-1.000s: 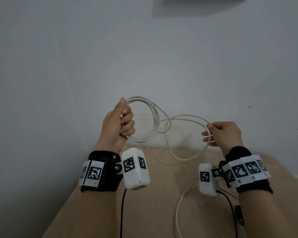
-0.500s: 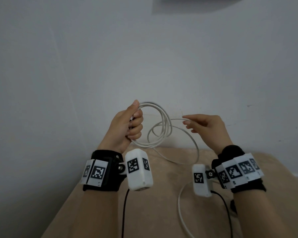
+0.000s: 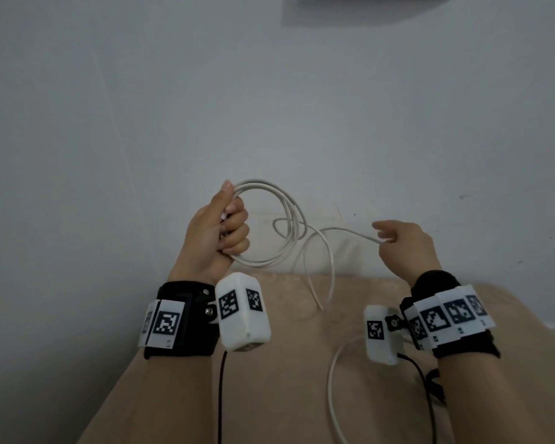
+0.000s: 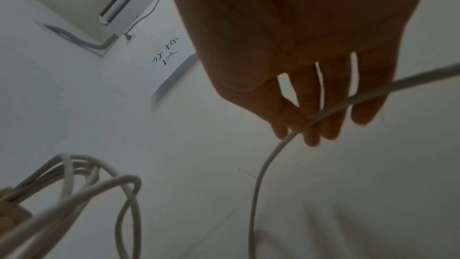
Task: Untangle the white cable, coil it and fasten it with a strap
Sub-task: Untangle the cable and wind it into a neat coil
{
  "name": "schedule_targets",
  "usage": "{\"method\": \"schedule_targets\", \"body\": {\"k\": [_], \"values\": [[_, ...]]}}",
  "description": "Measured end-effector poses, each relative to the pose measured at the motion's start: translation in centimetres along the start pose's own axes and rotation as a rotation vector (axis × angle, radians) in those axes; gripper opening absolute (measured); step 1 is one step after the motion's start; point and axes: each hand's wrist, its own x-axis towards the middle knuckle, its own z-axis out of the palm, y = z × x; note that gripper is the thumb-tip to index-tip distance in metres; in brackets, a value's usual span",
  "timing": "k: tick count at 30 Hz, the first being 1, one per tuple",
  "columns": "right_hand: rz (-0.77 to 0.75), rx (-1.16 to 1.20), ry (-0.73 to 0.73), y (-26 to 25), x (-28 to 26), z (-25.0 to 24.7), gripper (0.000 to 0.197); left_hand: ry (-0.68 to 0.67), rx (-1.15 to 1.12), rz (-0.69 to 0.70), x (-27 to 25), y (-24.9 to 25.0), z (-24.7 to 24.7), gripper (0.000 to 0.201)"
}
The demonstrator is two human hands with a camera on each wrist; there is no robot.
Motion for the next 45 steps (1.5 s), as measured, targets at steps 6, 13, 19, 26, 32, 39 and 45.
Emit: {"method": "schedule_targets", "body": {"k": [6, 13, 19, 26, 32, 39, 45], "values": [[-0.298, 0.553, -0.095, -3.2, -1.3, 0.1, 0.040, -0.061, 0.030, -0.014, 0.1, -0.5, 1.0, 0.039], [-0.397, 0.435, -0.449, -4.6, -2.1, 1.8, 0.051, -0.068, 0.042, -0.039, 0.1, -0.9, 1.7, 0.039], [-0.243, 0.419, -0.388, -3.1, -1.7, 1.4, 0.050, 0.028, 0.015, -0.026, 0.3, -0.7, 0.6, 0.040], [-0.102, 0.427, -0.302, -2.2, -1.2, 0.1, 0.006, 0.061, 0.028, -0.035, 0.2, -0.4, -0.4, 0.041], [-0.232, 0.267, -0.152, -2.7, -1.1, 1.1, 0.014, -0.121, 0.276, -0.075, -0.3, -0.9, 1.5, 0.041], [-0.256, -0.009, -0.197, -2.2, -1.1, 3.2, 0.015, -0.288, -0.022, -0.041, -0.3, -0.7, 2.5, 0.046], [-0.168, -0.416, -0.166, -0.7, -0.9, 4.2, 0.020, -0.109, -0.072, 0.041, -0.2, 0.2, 1.1, 0.047]]}}
